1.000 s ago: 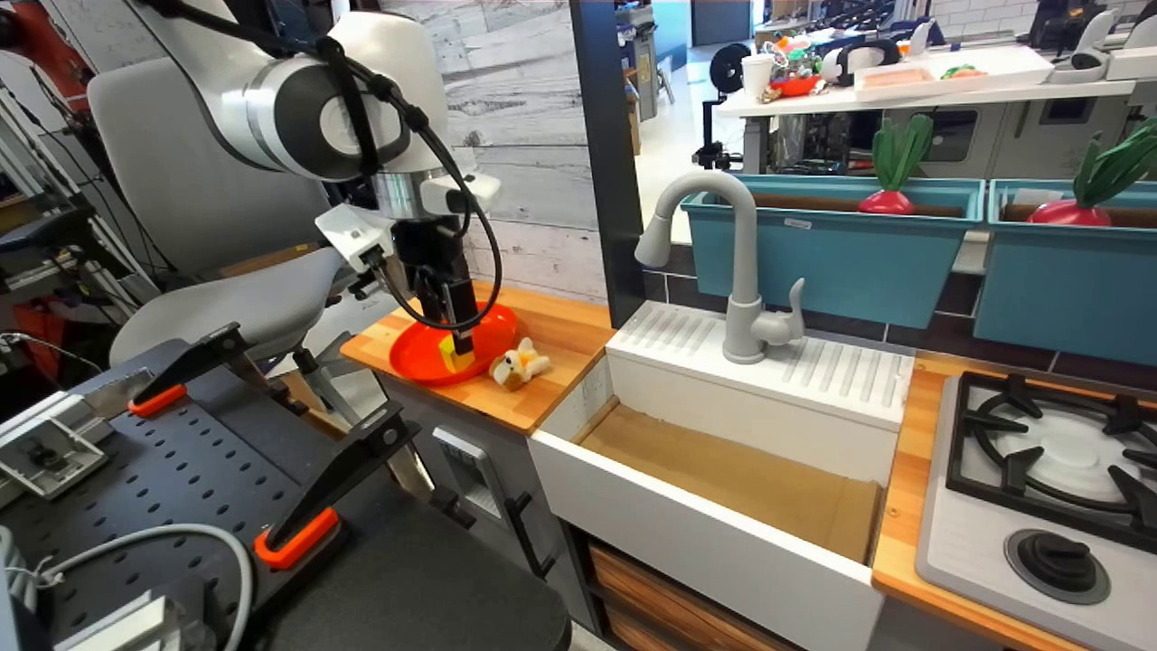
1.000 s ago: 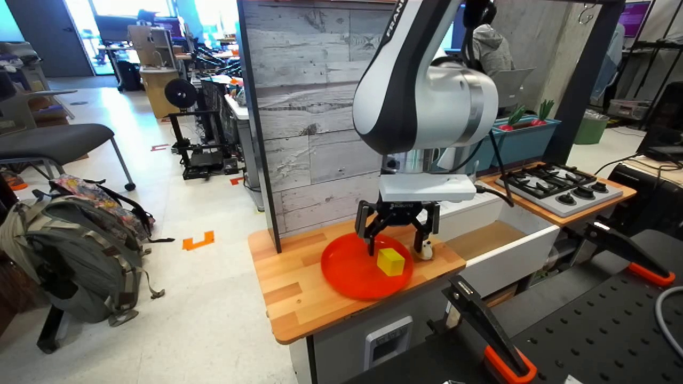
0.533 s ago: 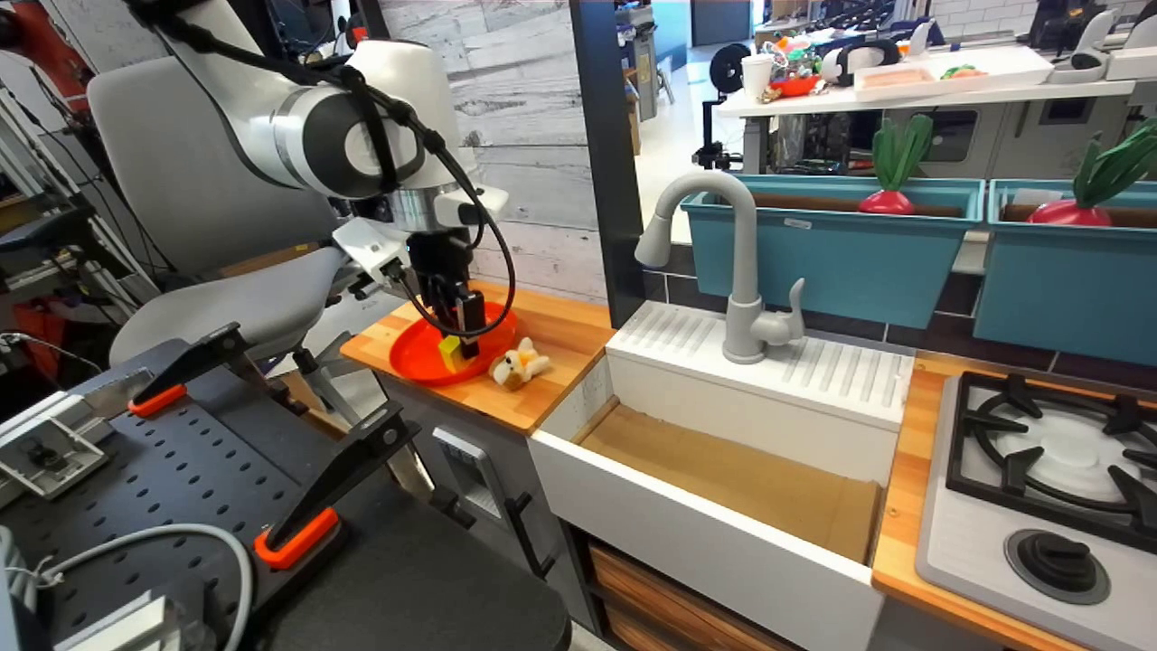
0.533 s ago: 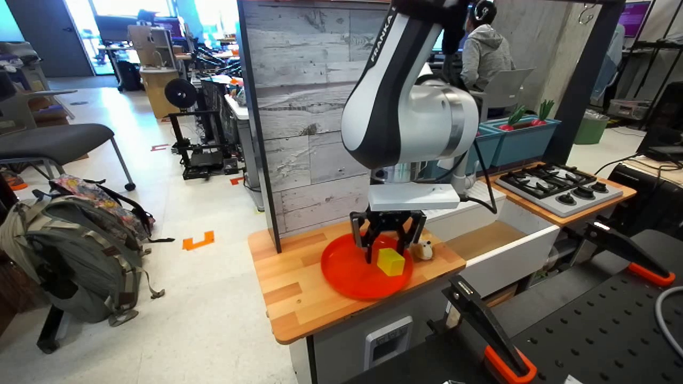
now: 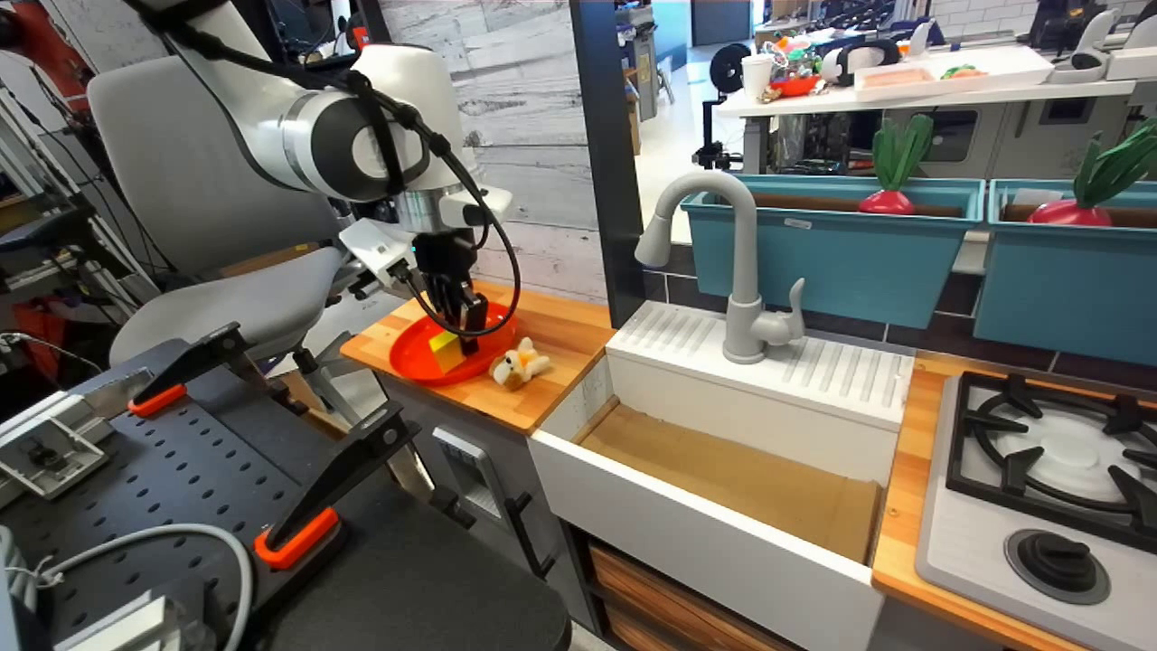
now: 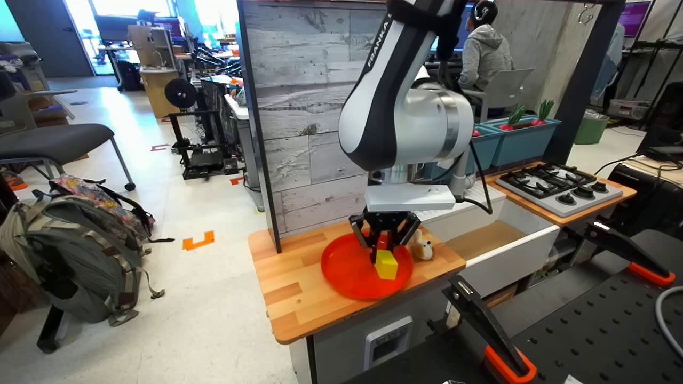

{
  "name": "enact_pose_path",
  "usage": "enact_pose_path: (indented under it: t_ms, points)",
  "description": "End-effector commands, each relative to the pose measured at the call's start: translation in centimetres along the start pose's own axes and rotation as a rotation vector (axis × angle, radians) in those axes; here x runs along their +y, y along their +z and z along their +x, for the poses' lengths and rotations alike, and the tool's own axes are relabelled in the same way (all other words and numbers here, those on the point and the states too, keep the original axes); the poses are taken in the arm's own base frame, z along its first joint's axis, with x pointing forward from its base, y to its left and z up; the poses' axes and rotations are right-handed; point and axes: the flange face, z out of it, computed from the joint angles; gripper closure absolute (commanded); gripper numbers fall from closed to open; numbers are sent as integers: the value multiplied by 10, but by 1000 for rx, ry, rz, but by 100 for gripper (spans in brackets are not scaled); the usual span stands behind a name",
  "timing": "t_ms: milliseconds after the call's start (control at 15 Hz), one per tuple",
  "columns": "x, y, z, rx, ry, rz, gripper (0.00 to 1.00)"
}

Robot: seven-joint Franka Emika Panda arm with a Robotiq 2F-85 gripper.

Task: Remove the yellow object from the plate

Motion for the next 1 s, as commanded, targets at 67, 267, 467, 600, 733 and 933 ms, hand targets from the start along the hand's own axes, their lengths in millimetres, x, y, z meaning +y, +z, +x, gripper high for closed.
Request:
enact_pose_path:
  t_ms: [67, 267, 467, 600, 733, 933]
  points:
    - [7, -30, -8, 49, 13, 24, 92]
    - [19, -60, -9, 91, 53, 44, 92]
    - [41, -90, -1, 137, 106, 74, 92]
    - [59, -104, 10, 162, 156, 87, 92]
    - [75, -112, 22, 173, 198, 100, 92]
    - [94, -111, 36, 185, 244, 109, 92]
